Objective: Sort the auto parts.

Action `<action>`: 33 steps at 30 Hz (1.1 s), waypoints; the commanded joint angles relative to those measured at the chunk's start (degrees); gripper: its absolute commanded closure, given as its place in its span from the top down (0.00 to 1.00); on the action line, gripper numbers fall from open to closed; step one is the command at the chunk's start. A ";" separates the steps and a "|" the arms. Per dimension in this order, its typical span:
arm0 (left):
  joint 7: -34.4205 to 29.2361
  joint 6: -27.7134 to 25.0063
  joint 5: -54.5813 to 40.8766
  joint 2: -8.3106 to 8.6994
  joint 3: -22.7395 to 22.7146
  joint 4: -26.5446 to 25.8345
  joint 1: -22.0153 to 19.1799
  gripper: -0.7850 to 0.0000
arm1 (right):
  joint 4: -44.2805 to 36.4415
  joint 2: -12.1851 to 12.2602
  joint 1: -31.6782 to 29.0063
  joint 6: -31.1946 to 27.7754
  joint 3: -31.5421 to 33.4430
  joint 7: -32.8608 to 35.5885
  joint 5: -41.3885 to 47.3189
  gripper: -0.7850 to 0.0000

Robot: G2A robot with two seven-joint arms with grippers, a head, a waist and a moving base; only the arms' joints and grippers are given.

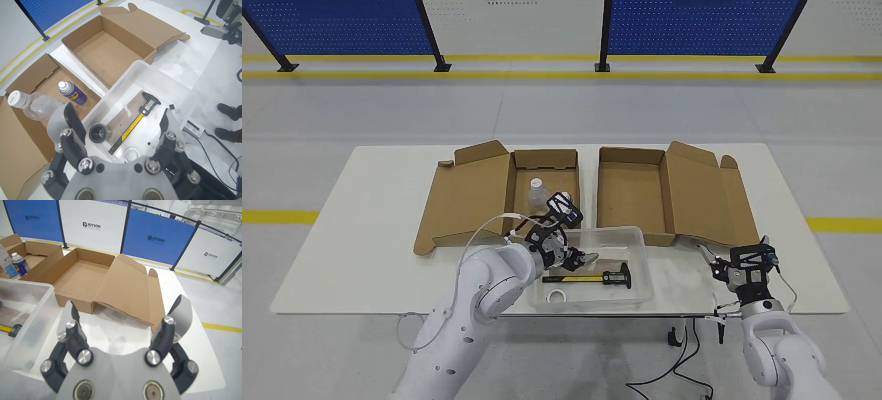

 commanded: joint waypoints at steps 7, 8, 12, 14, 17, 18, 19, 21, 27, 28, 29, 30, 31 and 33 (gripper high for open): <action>0.98 0.75 -0.84 -0.02 0.04 0.32 0.52 1.00 | 0.00 0.00 0.00 0.00 0.00 0.00 0.00 1.00; 1.05 1.41 -0.83 -0.02 0.09 0.33 0.53 1.00 | 0.00 0.00 0.00 0.00 0.00 0.00 0.00 1.00; -0.74 4.02 -2.68 -0.11 0.68 0.44 0.47 1.00 | 0.00 0.00 0.00 0.00 0.00 0.00 0.00 1.00; -2.71 6.62 -4.25 -0.20 0.65 0.31 0.48 1.00 | 0.00 0.00 0.00 0.00 0.00 0.00 0.00 1.00; -5.86 12.41 -6.81 -0.44 0.58 -0.03 0.43 1.00 | 0.00 0.00 0.00 0.00 0.00 0.00 0.00 1.00; -6.76 13.83 -7.92 -0.52 0.61 -0.15 0.38 1.00 | 0.00 0.00 0.00 0.00 0.00 0.00 0.00 1.00; -7.58 15.34 -8.74 -0.57 0.53 -0.19 0.34 1.00 | 0.00 0.00 0.00 0.00 0.00 0.00 0.00 1.00; -9.24 17.90 -10.78 -0.69 0.41 -0.36 0.20 1.00 | 0.00 0.00 0.00 0.00 0.00 0.00 0.00 1.00; -11.85 21.26 -9.98 -0.68 1.02 0.15 -1.30 0.80 | 0.00 0.00 0.00 0.00 0.00 0.00 0.00 1.00; -11.90 21.64 -9.34 -0.69 1.38 0.48 -1.51 0.75 | 0.00 0.00 0.00 0.00 0.00 0.00 0.00 1.00; -11.71 22.38 -9.69 -0.74 1.45 0.83 -1.63 0.72 | 0.00 0.00 0.00 0.00 0.00 0.00 0.00 1.00; -11.76 22.96 -9.68 -0.76 1.48 1.22 -1.83 0.62 | 0.00 0.00 0.00 0.00 0.00 0.00 0.00 1.00; -12.02 23.22 -9.28 -0.75 1.60 1.63 -2.09 0.60 | 0.00 0.00 0.00 0.00 0.00 0.00 0.00 1.00; -12.61 23.59 -9.21 -0.75 1.87 2.41 -2.50 0.60 | 0.00 0.00 0.00 0.00 0.00 0.00 0.00 1.00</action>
